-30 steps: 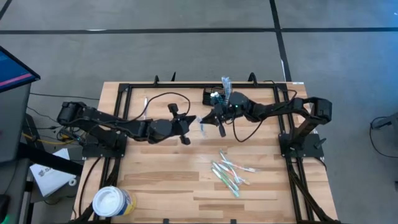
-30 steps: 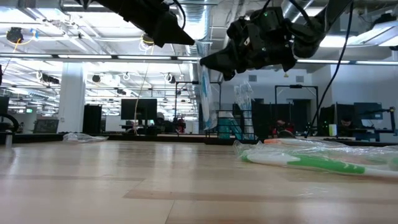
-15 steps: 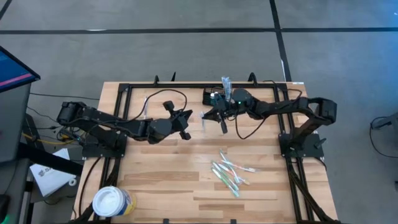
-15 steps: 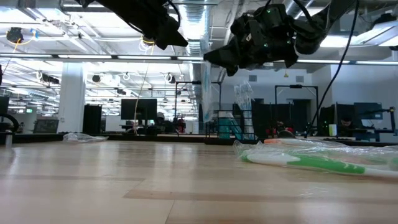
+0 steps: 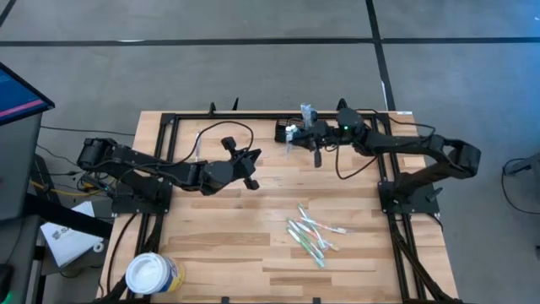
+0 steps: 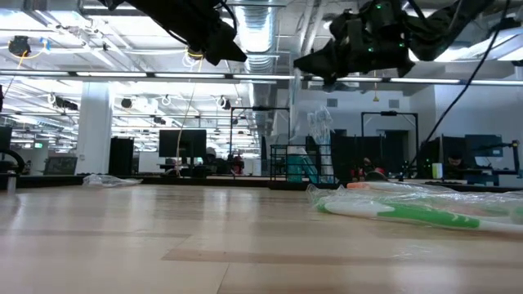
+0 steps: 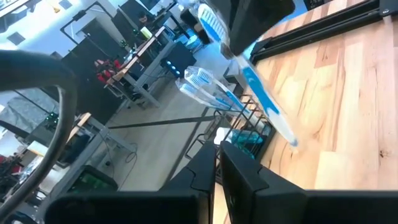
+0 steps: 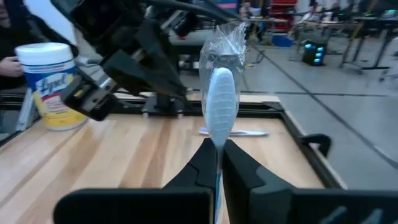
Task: Pick & Place toothbrushing station
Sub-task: Put the blue toothbrush into the mesh organizer
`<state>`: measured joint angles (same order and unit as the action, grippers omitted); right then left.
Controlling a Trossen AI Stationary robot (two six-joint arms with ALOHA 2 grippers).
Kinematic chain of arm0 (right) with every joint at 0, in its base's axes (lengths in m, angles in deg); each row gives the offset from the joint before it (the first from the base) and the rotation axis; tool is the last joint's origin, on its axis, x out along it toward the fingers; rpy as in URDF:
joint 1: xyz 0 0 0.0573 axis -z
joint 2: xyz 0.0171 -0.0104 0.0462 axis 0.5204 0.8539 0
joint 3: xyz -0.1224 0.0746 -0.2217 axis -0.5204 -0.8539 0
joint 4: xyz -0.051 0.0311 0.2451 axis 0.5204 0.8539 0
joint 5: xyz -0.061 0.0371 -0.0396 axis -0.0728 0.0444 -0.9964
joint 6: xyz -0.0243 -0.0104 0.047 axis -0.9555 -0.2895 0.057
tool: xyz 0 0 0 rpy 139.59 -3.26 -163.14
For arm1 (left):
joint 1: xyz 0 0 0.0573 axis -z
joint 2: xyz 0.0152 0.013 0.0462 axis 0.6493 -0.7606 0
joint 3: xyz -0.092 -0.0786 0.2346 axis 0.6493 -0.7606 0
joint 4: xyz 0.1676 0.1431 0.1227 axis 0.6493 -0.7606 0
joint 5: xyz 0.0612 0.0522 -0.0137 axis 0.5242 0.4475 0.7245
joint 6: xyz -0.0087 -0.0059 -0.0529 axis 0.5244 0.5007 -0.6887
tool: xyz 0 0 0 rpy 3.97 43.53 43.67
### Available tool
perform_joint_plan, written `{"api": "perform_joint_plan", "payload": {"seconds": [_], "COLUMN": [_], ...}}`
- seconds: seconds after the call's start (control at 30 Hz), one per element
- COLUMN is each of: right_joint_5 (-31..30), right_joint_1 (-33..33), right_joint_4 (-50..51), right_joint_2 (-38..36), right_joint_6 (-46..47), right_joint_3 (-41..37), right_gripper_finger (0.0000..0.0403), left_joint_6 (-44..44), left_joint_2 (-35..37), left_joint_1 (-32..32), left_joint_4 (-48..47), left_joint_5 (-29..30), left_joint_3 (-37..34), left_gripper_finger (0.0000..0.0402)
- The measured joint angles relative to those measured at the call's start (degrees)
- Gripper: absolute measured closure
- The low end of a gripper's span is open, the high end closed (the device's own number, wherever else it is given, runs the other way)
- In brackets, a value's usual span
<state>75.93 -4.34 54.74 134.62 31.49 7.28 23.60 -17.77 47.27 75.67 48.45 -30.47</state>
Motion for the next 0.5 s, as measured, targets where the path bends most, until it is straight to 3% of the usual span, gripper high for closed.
{"api": "perform_joint_plan", "payload": {"seconds": [0.5], "right_joint_5": [-6.00], "right_joint_1": [9.09], "right_joint_4": [-0.36], "right_joint_2": [-8.10], "right_joint_6": [-1.12], "right_joint_3": [-4.92], "right_gripper_finger": [0.0403], "left_joint_6": [-0.39], "left_joint_2": [-0.02], "left_joint_1": [0.00], "left_joint_4": [0.00], "left_joint_5": [-0.02], "left_joint_3": [0.00], "left_gripper_finger": [0.0385]}}
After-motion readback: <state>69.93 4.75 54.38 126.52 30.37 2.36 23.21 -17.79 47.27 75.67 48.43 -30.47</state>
